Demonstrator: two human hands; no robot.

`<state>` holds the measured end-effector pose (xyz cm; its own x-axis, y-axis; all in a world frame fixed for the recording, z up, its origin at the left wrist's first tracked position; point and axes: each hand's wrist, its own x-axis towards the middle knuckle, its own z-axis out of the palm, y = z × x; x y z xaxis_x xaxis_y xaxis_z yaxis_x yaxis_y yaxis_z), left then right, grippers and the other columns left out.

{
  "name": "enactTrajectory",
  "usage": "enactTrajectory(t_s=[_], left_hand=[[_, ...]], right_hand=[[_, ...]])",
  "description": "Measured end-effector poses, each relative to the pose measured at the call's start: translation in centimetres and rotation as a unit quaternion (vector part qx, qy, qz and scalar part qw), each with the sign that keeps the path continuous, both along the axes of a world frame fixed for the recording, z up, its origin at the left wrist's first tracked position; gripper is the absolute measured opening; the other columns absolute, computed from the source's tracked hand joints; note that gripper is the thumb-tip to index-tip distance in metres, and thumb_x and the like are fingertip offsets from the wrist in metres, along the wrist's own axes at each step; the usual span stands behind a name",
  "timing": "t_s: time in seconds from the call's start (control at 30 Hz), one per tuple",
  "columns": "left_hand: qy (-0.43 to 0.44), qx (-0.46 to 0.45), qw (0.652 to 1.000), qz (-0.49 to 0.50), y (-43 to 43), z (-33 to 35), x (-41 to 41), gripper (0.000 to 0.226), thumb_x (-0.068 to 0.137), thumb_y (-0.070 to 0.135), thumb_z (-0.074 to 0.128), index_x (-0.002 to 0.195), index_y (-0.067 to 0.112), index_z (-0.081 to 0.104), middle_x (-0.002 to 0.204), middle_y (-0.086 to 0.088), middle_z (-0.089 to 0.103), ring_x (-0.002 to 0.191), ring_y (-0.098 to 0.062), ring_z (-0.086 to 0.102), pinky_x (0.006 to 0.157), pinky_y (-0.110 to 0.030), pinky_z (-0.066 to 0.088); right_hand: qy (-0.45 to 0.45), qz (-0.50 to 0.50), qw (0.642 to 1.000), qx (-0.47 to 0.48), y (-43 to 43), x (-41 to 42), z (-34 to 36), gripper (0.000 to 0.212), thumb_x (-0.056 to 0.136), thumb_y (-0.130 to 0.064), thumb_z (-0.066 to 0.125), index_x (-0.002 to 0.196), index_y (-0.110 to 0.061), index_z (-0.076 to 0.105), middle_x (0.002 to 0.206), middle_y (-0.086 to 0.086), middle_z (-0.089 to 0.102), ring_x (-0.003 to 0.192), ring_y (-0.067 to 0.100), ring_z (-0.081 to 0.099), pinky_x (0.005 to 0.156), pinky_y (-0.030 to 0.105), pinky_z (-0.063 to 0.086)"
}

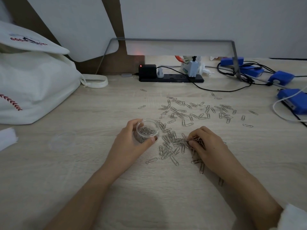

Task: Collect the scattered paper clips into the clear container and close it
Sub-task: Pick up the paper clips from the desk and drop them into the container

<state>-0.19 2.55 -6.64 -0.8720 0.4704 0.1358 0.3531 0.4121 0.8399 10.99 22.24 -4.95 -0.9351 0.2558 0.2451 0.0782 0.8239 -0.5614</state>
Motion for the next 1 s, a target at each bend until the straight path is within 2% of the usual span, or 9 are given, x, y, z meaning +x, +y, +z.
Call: enactTrajectory(t_s=[0.17,0.3,0.4,0.47,0.63,0.73,0.83,1.0], left_hand=[[0.009,-0.008,1.0,-0.017,0.0,0.3,0.2,0.059,0.07,0.044,0.074,0.12,0.033,0.046,0.119,0.015,0.059,0.111,-0.001,0.053,0.086,-0.009,0.034],[0.015,-0.021,0.999,-0.035,0.1,0.5,0.4,0.069,0.065,0.055,0.074,0.124,0.029,0.047,0.12,0.013,0.06,0.114,-0.006,0.054,0.098,-0.027,0.041],[0.021,-0.029,0.999,-0.039,0.1,0.3,0.4,0.079,0.056,0.069,0.063,0.123,0.033,0.047,0.121,0.014,0.06,0.116,-0.008,0.052,0.101,-0.038,0.041],[0.025,-0.03,0.998,-0.041,0.1,0.1,0.3,0.078,0.055,0.071,0.061,0.123,0.034,0.047,0.12,0.014,0.06,0.115,-0.009,0.053,0.1,-0.04,0.042],[0.028,-0.03,0.998,-0.039,0.2,0.1,0.2,0.077,0.055,0.071,0.061,0.122,0.035,0.046,0.118,0.017,0.059,0.114,-0.008,0.053,0.1,-0.04,0.041],[0.033,-0.021,0.998,-0.04,0.3,-0.2,0.0,0.074,0.057,0.071,0.062,0.12,0.035,0.049,0.116,0.017,0.061,0.113,-0.01,0.054,0.099,-0.041,0.042],[0.03,-0.022,0.998,-0.041,0.3,-0.3,-0.1,0.07,0.058,0.069,0.064,0.118,0.036,0.05,0.112,0.019,0.062,0.11,-0.007,0.056,0.098,-0.04,0.043],[0.033,-0.028,0.998,-0.039,0.3,-0.5,-0.3,0.063,0.06,0.067,0.064,0.115,0.041,0.048,0.11,0.02,0.062,0.11,-0.007,0.055,0.097,-0.039,0.043]], right_hand=[[0.038,-0.043,0.996,-0.073,0.2,0.4,0.8,0.008,0.087,-0.013,0.055,0.085,-0.02,0.058,0.086,-0.01,0.053,0.08,0.0,0.051,0.07,0.002,0.037],[0.062,-0.052,0.986,-0.143,-0.6,0.2,1.9,0.007,0.086,-0.016,0.056,0.086,-0.021,0.06,0.088,-0.008,0.056,0.077,0.005,0.054,0.065,0.013,0.041],[0.065,-0.025,0.985,-0.159,-1.6,-0.7,2.7,0.009,0.086,-0.014,0.057,0.084,-0.023,0.059,0.085,-0.008,0.056,0.069,0.003,0.054,0.061,0.012,0.042],[0.067,-0.009,0.986,-0.15,-2.3,-1.6,3.3,0.008,0.086,-0.014,0.057,0.084,-0.022,0.059,0.085,-0.008,0.056,0.067,0.002,0.054,0.06,0.01,0.042],[0.079,0.023,0.989,-0.122,-4.0,-3.9,4.7,0.005,0.086,-0.015,0.057,0.089,-0.018,0.06,0.092,-0.003,0.059,0.078,0.012,0.056,0.073,0.021,0.043],[0.073,0.044,0.991,-0.099,-5.1,-5.0,4.8,0.004,0.086,-0.016,0.056,0.087,-0.019,0.059,0.09,-0.006,0.056,0.077,0.006,0.052,0.069,0.011,0.04],[0.048,0.058,0.996,-0.054,-5.8,-5.8,4.3,0.004,0.086,-0.016,0.056,0.085,-0.019,0.059,0.088,-0.007,0.052,0.076,0.002,0.048,0.067,0.008,0.038],[-0.015,0.068,0.997,0.014,-6.5,-6.5,3.8,0.011,0.086,-0.015,0.056,0.094,-0.012,0.062,0.095,-0.002,0.049,0.086,0.01,0.044,0.064,0.014,0.035]])
